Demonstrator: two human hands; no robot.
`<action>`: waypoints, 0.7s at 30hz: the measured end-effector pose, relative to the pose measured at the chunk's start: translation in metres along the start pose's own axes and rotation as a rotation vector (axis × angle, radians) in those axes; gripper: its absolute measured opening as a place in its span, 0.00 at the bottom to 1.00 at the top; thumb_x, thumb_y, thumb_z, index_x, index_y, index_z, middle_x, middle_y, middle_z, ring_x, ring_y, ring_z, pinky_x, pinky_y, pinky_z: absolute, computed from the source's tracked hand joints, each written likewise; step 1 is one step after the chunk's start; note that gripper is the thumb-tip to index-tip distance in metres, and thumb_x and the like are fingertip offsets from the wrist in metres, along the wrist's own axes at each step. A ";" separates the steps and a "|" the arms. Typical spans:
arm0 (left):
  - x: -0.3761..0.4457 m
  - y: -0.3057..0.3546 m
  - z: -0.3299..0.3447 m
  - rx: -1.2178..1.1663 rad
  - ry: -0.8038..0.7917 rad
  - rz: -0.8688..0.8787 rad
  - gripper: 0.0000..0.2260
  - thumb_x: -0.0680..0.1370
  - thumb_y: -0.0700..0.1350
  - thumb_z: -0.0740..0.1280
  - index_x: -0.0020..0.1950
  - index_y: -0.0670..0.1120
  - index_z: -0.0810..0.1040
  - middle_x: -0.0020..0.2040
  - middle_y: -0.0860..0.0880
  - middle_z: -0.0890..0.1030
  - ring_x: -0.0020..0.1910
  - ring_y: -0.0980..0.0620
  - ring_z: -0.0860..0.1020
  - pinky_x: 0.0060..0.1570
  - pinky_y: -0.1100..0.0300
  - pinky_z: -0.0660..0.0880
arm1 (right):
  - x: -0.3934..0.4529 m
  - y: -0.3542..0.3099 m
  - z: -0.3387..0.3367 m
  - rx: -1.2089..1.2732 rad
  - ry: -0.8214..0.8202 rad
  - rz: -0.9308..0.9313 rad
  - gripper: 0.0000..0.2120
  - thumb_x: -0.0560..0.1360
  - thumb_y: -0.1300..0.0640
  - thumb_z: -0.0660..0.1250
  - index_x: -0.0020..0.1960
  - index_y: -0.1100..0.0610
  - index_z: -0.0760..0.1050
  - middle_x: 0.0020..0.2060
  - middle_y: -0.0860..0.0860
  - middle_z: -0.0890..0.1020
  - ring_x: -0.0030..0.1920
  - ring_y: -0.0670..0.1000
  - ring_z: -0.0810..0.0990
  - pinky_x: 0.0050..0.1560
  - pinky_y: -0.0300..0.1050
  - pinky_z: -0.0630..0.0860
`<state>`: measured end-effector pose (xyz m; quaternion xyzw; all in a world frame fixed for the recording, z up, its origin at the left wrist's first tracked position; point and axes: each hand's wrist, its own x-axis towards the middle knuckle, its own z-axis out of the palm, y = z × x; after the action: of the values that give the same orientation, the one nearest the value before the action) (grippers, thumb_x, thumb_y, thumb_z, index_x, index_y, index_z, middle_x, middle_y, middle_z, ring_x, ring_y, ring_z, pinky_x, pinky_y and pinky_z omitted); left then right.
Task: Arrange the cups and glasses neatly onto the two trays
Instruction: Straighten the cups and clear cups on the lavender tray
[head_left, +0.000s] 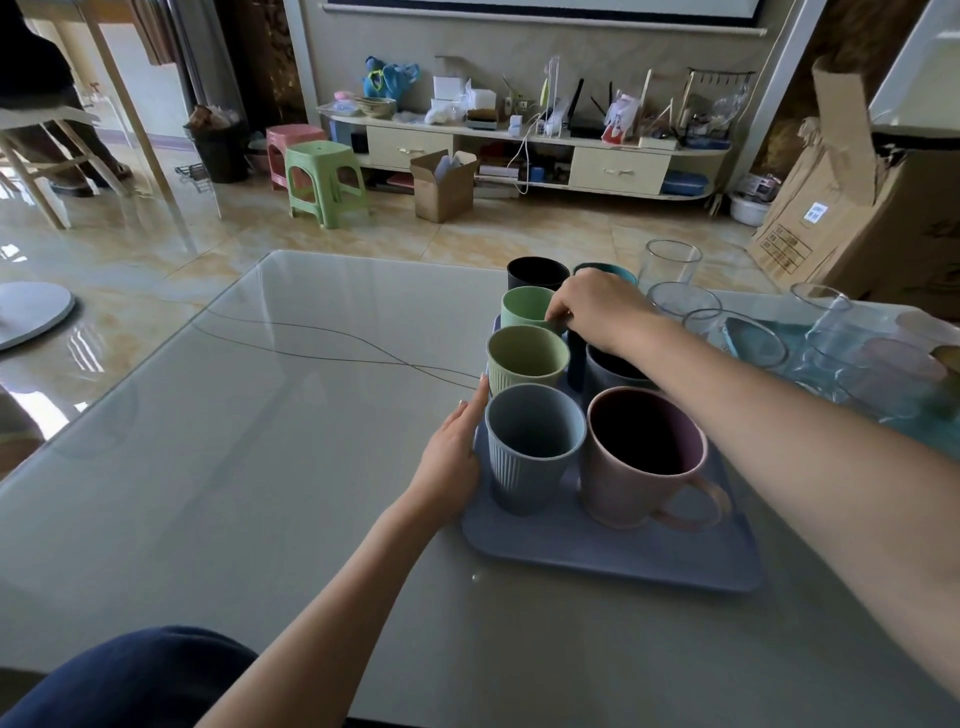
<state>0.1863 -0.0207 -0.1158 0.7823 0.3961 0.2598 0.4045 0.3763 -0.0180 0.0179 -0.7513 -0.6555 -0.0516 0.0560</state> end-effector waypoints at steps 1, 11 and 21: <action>0.000 0.000 0.000 0.001 0.001 0.002 0.31 0.79 0.35 0.53 0.73 0.65 0.50 0.76 0.56 0.59 0.76 0.50 0.56 0.74 0.48 0.57 | 0.000 0.000 0.000 0.006 0.001 -0.004 0.15 0.76 0.65 0.62 0.56 0.54 0.81 0.56 0.58 0.79 0.54 0.61 0.79 0.54 0.50 0.76; 0.004 0.001 -0.001 0.093 -0.057 -0.071 0.29 0.74 0.49 0.52 0.72 0.70 0.48 0.76 0.50 0.60 0.75 0.48 0.57 0.72 0.46 0.59 | 0.000 -0.001 0.002 0.054 0.002 0.005 0.15 0.75 0.64 0.62 0.54 0.50 0.82 0.54 0.56 0.80 0.53 0.61 0.79 0.55 0.53 0.77; -0.009 0.005 -0.010 0.026 -0.135 -0.061 0.38 0.73 0.29 0.57 0.77 0.54 0.48 0.77 0.52 0.57 0.75 0.53 0.55 0.67 0.67 0.52 | 0.006 0.015 0.007 0.145 0.066 0.025 0.24 0.73 0.72 0.56 0.57 0.51 0.80 0.58 0.55 0.81 0.57 0.57 0.79 0.56 0.45 0.73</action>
<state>0.1760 -0.0258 -0.1066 0.7908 0.3951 0.1886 0.4277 0.3918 -0.0135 0.0112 -0.7513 -0.6459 -0.0279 0.1326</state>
